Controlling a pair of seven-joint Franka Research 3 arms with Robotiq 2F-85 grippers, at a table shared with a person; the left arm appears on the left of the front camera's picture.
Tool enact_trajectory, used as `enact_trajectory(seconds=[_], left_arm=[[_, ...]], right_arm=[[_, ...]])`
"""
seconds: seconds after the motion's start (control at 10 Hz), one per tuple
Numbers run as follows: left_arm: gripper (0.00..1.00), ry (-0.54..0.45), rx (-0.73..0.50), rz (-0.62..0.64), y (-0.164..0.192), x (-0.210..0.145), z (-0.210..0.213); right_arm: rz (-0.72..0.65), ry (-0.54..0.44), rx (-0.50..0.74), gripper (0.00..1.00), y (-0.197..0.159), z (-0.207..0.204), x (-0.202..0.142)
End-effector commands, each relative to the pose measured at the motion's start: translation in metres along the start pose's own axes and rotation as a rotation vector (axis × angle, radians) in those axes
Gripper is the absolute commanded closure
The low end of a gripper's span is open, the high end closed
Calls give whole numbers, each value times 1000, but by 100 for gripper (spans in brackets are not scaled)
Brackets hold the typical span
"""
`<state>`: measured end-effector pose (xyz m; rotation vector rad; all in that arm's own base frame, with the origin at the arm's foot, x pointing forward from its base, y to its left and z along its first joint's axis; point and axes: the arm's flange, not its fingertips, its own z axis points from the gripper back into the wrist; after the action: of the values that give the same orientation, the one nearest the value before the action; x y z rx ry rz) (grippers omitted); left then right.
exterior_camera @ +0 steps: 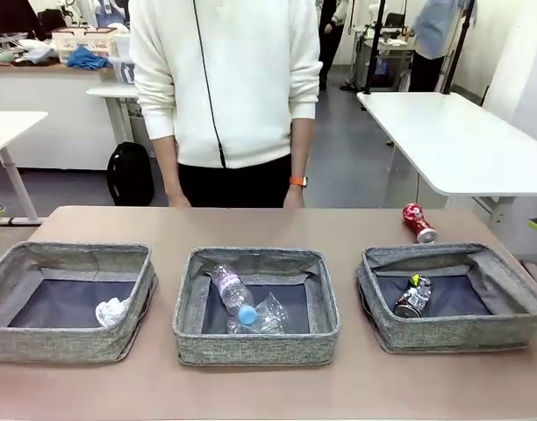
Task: Sort the waste into the appropriate baskets.
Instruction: Place the picked waste into the Fabric basket indicated by the person, then pick up the waste item pointed out by the person.
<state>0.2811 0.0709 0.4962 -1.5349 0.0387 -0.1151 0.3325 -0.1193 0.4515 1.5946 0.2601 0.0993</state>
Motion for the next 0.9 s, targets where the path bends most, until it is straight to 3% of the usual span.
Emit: enact_trajectory(seconds=[0.0, 0.1, 0.2, 0.8], left_arm=[[0, -206, -94, 71, 34, -11, 22], [0, -138, -62, 148, 51, -14, 22], [0, -110, -42, 54, 25, -10, 26], [0, -110, -42, 54, 25, -10, 26]], right_arm=[[-19, 1, 4, 0, 7, 0, -1], [-19, 1, 4, 0, 7, 0, -1], [-19, 1, 4, 0, 7, 0, -1], [-19, 1, 4, 0, 7, 0, -1]])
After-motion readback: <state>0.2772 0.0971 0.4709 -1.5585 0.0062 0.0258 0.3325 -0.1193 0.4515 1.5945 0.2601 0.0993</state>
